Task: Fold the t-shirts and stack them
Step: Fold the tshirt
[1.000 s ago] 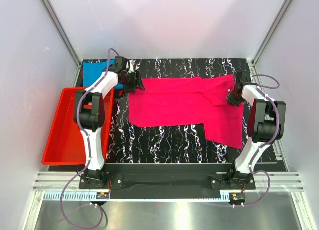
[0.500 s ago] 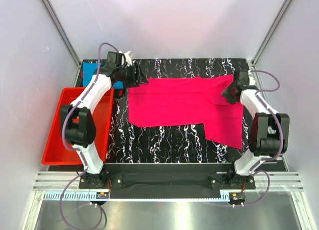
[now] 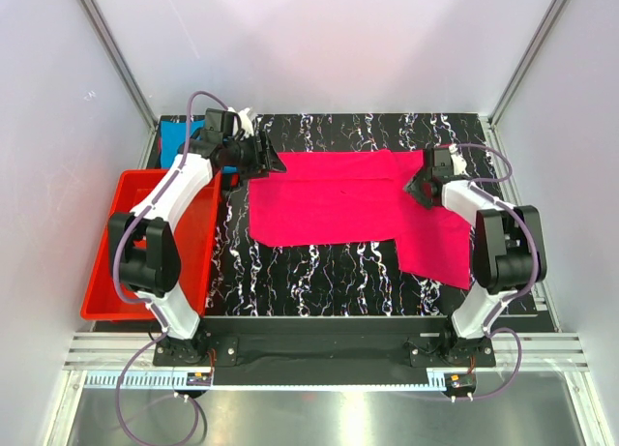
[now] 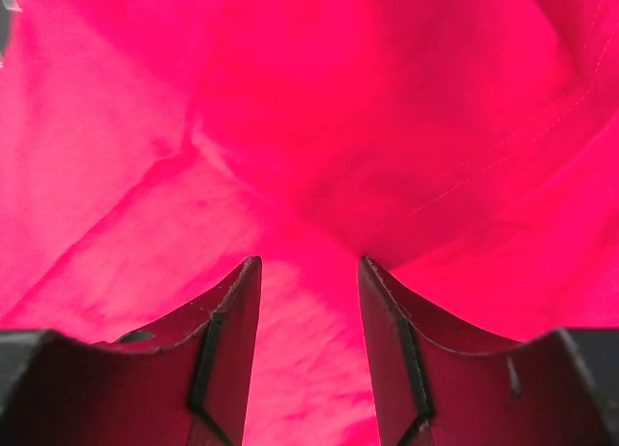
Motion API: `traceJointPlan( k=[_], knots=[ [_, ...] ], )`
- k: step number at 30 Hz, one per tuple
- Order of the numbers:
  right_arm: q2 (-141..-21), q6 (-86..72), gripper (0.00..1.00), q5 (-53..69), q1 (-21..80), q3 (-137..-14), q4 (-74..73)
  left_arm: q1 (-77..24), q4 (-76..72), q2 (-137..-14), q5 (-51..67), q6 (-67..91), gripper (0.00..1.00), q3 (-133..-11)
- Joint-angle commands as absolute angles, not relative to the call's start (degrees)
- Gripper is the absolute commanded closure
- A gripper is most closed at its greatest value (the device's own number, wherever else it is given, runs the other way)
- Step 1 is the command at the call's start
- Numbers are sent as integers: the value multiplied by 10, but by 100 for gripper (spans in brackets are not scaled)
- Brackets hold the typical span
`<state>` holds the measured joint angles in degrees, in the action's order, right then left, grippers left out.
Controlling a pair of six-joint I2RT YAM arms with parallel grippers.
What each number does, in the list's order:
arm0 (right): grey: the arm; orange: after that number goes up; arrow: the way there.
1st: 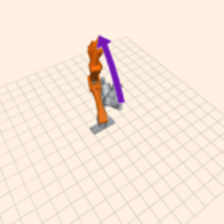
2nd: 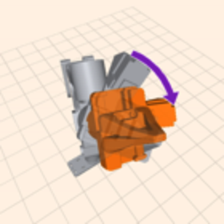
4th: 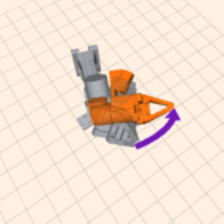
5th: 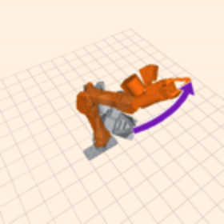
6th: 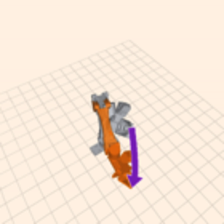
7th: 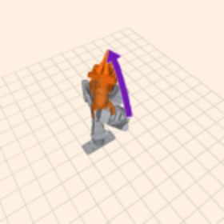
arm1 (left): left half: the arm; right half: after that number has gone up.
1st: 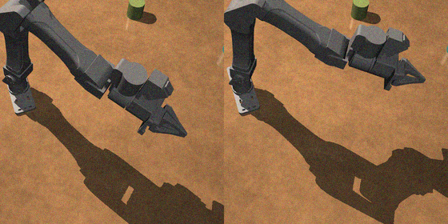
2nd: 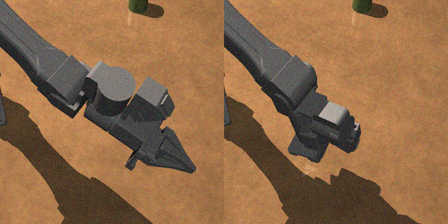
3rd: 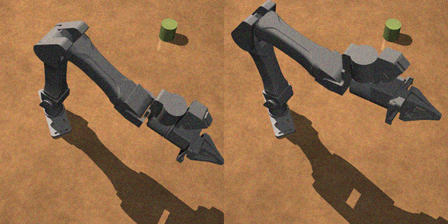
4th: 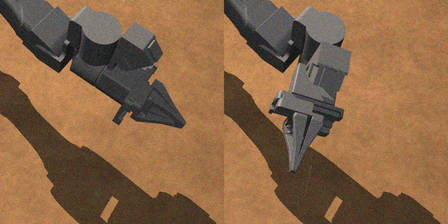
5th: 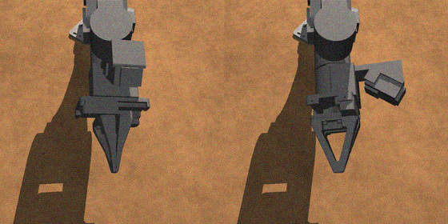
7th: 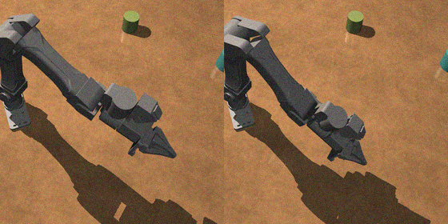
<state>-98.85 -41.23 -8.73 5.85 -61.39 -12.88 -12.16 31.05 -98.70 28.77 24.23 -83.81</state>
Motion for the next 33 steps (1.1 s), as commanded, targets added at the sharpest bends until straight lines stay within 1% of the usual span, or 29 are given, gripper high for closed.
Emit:
traceJointPlan(
  k=[1, 8, 10, 11, 12, 16, 20, 28, 33],
  knots=[
    [-1011, -413, 48, -120, 62, -627, -98, -120, 282, -954, 302, 242, 33, -835],
    [-1037, -419, 48, -150, 64, -650, -116, -120, 283, -960, 300, 239, 33, -838],
    [-1041, -418, 50, -149, 64, -656, -113, -120, 283, -962, 298, 239, 33, -838],
    [-1041, -418, 54, -149, 62, -657, -111, -120, 283, -962, 298, 239, 33, -839],
    [-1042, -417, 67, -147, 63, -661, -112, -120, 285, -962, 296, 238, 33, -840],
    [-1042, -411, 100, -142, 63, -682, -134, -119, 286, -963, 291, 236, 33, -842],
    [-1022, -402, 100, -148, 62, -708, -186, -119, 287, -963, 289, 235, 33, -839],
    [-1029, -395, 100, -116, 44, -751, -249, -119, 290, -964, 289, 232, 33, -839],
    [-1031, -393, 96, -85, 36, -756, -264, -119, 291, -966, 287, 231, 33, -841]
  ],
)
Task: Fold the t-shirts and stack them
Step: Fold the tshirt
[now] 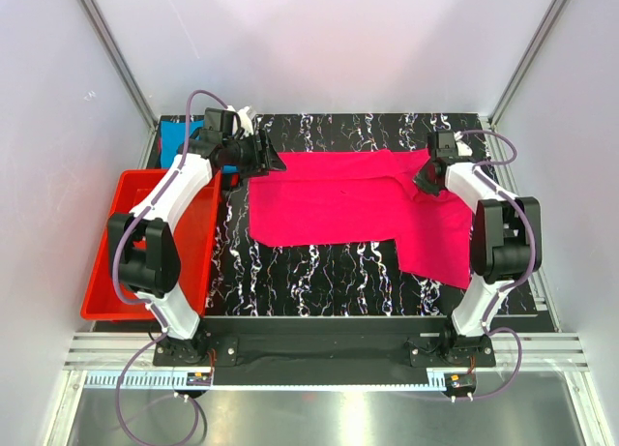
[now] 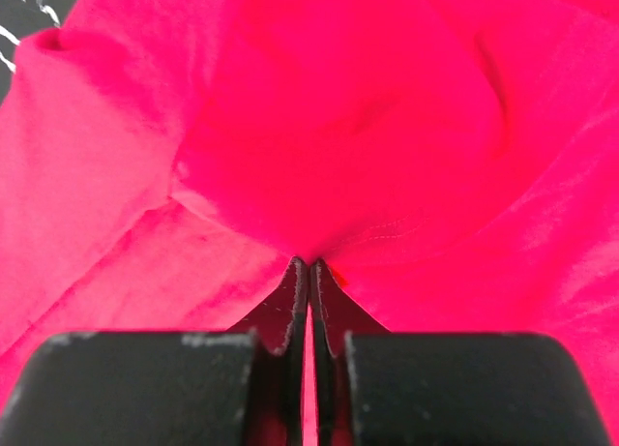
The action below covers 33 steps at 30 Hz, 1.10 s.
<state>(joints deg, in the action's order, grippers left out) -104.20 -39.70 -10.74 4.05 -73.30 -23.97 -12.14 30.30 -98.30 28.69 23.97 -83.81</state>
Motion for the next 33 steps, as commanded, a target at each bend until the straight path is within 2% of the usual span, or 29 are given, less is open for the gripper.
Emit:
traceJointPlan(
  k=[1, 3, 6, 7, 10, 18, 25, 33],
  knots=[
    [-1032, -394, 95, -83, 35, -756, -265, -119, 291, -968, 287, 230, 33, -841],
    [-1035, -392, 93, -70, 33, -754, -270, -119, 292, -969, 287, 229, 33, -842],
    [-1035, -380, 74, -30, 33, -756, -277, -119, 293, -968, 286, 229, 33, -841],
    [-1029, -372, 64, -26, 33, -756, -280, -119, 293, -968, 285, 227, 33, -840],
    [-1008, -352, 54, -24, 18, -766, -307, -119, 295, -972, 280, 222, 33, -841],
    [-1008, -333, 48, -13, -113, -750, -285, -118, 307, -1019, 257, 222, 32, -875],
    [-1061, -333, 47, -18, -152, -749, -228, -103, 337, -1120, 252, 224, 32, -953],
    [-1097, -352, 47, -3, -158, -751, -175, -88, 330, -1196, 254, 230, 32, -982]
  ],
)
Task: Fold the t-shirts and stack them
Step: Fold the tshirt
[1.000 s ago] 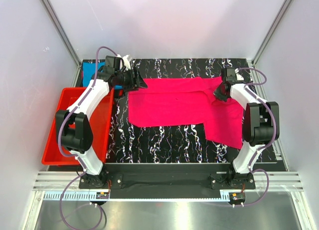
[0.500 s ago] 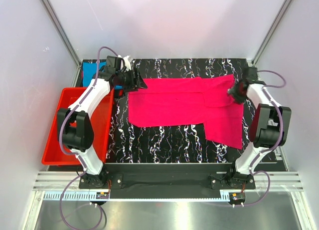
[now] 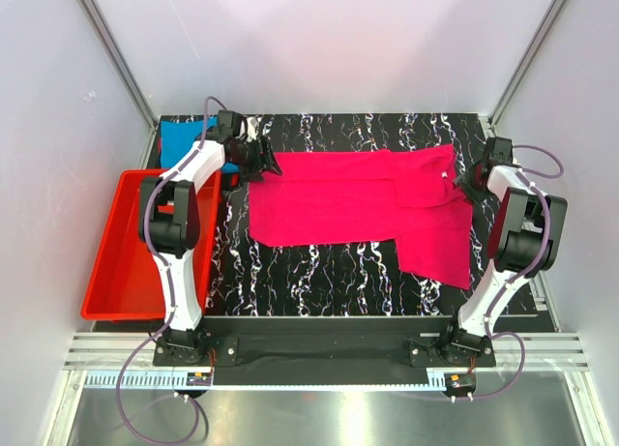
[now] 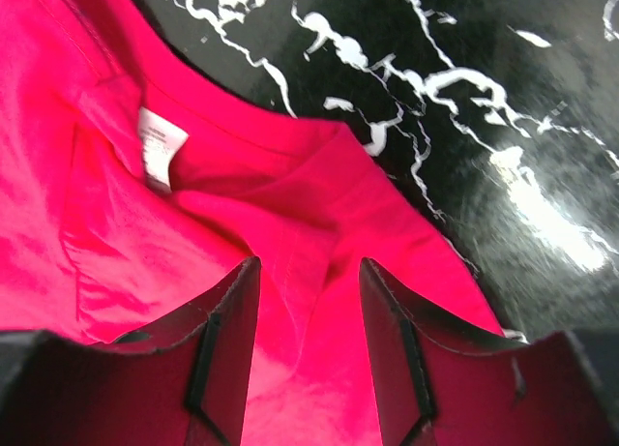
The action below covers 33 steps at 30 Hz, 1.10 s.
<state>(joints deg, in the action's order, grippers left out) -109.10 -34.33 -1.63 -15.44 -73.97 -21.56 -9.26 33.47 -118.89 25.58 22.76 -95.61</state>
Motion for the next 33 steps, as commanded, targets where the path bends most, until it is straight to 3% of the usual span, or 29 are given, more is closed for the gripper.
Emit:
traceJointPlan(
  k=[1, 4, 10, 15, 33],
  knots=[
    [-1100, -356, 47, -2, -158, -751, -172, -88, 325, -1196, 253, 230, 32, -981],
    [-1108, -366, 49, 12, -158, -744, -154, -88, 323, -1196, 244, 228, 32, -979],
    [-1114, -364, 68, 4, -158, -732, -146, -86, 323, -1209, 249, 229, 32, -982],
    [-1091, -355, 100, -26, -158, -733, -147, -85, 322, -1206, 247, 229, 32, -977],
    [-1002, -300, 100, -84, -158, -747, -276, -85, 324, -1203, 247, 227, 32, -969]
  ],
)
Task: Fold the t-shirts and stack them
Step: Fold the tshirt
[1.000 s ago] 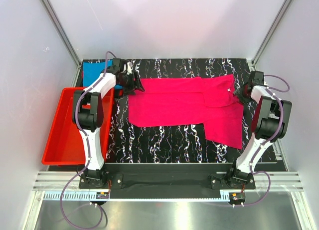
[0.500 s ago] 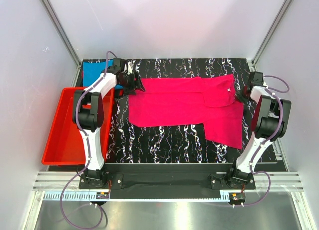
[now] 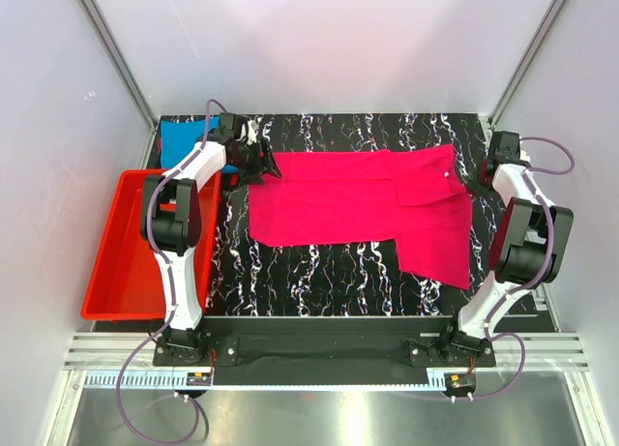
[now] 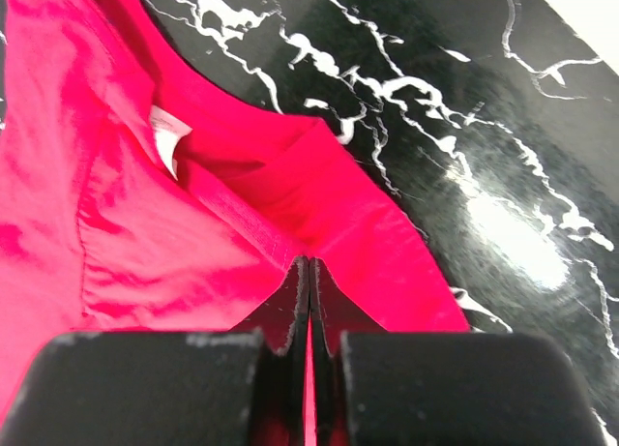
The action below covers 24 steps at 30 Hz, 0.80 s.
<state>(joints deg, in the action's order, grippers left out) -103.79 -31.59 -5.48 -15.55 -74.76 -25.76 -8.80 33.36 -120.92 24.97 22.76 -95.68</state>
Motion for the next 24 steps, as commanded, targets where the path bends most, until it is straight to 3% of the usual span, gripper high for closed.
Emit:
traceJointPlan(
  k=[1, 19, 22, 24],
  knots=[
    [-999, -299, 100, -88, -158, -737, -279, -85, 324, -1202, 246, 227, 31, -970],
    [-940, -325, 100, -83, -158, -601, -185, -85, 331, -1211, 230, 221, 31, -966],
    [-957, -323, 87, -71, -157, -624, -195, -86, 331, -1210, 230, 221, 31, -964],
    [-967, -323, 73, -71, -158, -641, -199, -85, 331, -1207, 231, 220, 31, -961]
  ],
)
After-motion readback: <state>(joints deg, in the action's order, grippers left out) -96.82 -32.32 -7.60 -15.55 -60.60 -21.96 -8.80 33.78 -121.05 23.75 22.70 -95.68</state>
